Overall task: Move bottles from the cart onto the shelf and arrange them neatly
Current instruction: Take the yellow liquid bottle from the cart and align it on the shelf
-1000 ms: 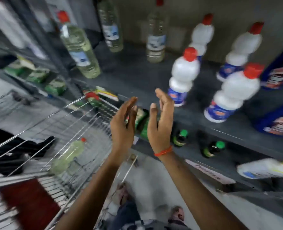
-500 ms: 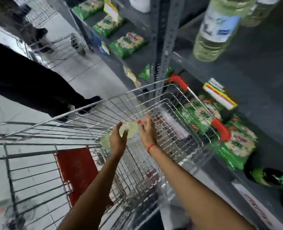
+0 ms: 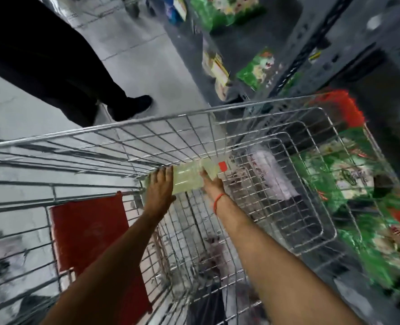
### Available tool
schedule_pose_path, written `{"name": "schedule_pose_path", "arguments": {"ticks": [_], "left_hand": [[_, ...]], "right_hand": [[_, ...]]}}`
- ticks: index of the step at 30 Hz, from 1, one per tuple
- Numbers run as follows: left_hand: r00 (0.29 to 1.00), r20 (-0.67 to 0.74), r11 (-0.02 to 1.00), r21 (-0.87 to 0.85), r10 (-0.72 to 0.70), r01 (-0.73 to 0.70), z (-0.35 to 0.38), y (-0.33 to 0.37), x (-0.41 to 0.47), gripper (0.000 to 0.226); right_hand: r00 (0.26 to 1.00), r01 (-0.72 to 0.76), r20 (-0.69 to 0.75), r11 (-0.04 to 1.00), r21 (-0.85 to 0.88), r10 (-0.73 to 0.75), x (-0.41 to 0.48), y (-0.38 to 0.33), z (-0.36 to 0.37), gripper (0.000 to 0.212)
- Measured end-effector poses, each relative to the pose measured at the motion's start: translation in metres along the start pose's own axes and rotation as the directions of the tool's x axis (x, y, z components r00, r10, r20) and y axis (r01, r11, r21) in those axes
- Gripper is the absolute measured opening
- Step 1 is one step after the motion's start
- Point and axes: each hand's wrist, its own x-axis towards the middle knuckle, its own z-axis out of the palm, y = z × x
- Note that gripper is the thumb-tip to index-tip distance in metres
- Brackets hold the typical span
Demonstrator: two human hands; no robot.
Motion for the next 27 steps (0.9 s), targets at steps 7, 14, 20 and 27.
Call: {"name": "schedule_pose_path", "arguments": {"ticks": [7, 14, 20, 27], "left_hand": [[0.967, 0.255, 0.942, -0.324, -0.003, 0.088, -0.028, 0.011, -0.02, 0.097], [0.714, 0.556, 0.423, -0.82, 0.425, 0.386, -0.097, 0.049, -0.06, 0.056], [0.694, 0.472, 0.357, -0.878, 0.543, 0.318, -0.189, 0.099, -0.086, 0.042], [0.68, 0.222, 0.379, -0.921, 0.699, -0.088, -0.296, 0.184, -0.135, 0.061]], "right_hand": [[0.967, -0.204, 0.215, 0.917, 0.342, 0.135, -0.034, -0.001, -0.037, 0.05], [0.836, -0.213, 0.522, 0.977, 0.025, 0.168, -0.096, -0.037, -0.121, 0.039], [0.712, 0.064, 0.69, 0.991, 0.117, -0.127, -0.186, -0.08, -0.191, 0.079], [0.725, 0.457, 0.402, 0.828, 0.326, -0.559, -0.287, -0.099, -0.252, 0.079]]}}
